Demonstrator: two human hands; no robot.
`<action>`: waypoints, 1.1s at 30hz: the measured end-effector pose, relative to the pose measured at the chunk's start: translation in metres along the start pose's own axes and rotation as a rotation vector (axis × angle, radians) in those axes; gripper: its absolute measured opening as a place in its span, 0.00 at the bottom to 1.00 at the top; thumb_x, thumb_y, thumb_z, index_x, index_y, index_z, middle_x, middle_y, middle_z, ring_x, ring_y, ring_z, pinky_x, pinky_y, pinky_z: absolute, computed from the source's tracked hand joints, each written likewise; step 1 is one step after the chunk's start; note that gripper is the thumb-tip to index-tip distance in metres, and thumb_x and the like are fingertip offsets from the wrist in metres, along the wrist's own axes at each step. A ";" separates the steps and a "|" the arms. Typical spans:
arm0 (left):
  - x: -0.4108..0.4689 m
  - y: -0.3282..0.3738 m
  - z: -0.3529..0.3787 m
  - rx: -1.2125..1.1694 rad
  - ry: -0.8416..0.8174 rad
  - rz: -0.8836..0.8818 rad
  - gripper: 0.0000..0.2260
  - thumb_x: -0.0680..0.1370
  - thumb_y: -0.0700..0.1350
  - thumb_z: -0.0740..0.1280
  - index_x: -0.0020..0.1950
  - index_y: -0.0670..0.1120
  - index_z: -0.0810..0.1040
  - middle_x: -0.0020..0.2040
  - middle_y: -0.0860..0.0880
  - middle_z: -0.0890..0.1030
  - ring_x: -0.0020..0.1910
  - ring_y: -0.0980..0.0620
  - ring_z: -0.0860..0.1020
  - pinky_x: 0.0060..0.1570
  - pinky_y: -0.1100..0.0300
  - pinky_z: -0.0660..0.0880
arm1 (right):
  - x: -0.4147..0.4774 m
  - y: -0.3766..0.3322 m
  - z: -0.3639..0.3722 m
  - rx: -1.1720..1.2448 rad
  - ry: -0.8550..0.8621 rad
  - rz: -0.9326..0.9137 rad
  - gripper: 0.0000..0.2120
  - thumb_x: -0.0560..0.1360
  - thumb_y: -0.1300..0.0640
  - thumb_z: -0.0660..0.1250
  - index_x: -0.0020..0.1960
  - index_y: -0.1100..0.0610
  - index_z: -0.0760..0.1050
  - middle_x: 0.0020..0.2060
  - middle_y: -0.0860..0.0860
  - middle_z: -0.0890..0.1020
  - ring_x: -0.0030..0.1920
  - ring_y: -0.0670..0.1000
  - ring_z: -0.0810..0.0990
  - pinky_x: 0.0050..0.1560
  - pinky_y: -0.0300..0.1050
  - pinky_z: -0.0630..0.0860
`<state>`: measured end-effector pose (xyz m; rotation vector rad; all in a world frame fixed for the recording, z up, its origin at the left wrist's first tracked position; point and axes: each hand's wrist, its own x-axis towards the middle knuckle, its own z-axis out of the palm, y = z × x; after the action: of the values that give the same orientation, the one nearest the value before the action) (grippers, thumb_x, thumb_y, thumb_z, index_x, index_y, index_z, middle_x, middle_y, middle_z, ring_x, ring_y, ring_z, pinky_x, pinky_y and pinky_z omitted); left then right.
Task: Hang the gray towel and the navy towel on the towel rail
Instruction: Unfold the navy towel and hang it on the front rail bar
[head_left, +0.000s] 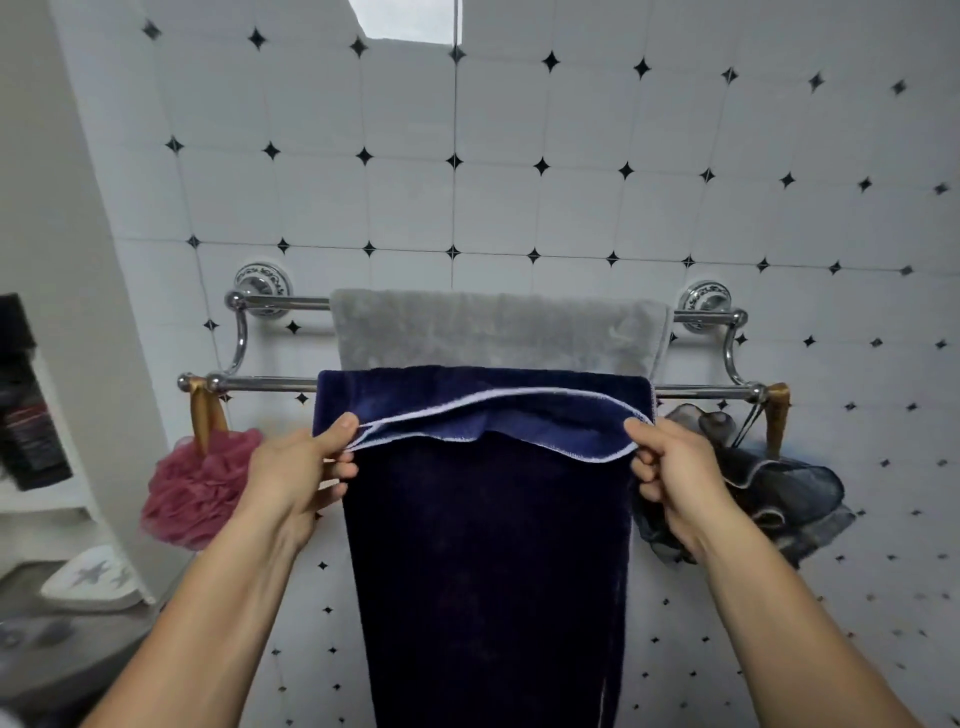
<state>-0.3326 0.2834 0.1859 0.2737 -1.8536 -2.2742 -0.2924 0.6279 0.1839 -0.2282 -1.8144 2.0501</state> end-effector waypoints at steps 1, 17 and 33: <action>-0.004 -0.009 -0.010 0.018 -0.003 -0.007 0.10 0.71 0.49 0.75 0.40 0.45 0.78 0.31 0.48 0.77 0.23 0.57 0.76 0.23 0.67 0.73 | -0.004 0.009 -0.006 -0.011 -0.005 0.006 0.15 0.74 0.58 0.67 0.32 0.51 0.67 0.24 0.46 0.66 0.22 0.45 0.62 0.19 0.35 0.55; -0.070 -0.173 -0.087 0.310 -0.041 -0.298 0.09 0.75 0.45 0.73 0.48 0.41 0.80 0.42 0.43 0.84 0.37 0.47 0.79 0.41 0.55 0.74 | -0.083 0.148 -0.068 -0.448 -0.206 0.304 0.09 0.77 0.52 0.67 0.40 0.54 0.75 0.29 0.47 0.71 0.29 0.47 0.68 0.30 0.41 0.64; -0.094 -0.192 -0.124 -0.227 -0.072 -0.228 0.18 0.71 0.29 0.60 0.57 0.41 0.78 0.55 0.40 0.82 0.50 0.43 0.80 0.52 0.51 0.75 | -0.076 0.139 -0.044 -0.116 -0.309 0.334 0.29 0.64 0.52 0.70 0.65 0.49 0.71 0.60 0.45 0.80 0.62 0.49 0.77 0.61 0.54 0.70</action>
<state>-0.2158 0.2289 -0.0246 0.3892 -1.6491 -2.6533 -0.2323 0.6265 0.0311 -0.2758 -2.2112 2.3110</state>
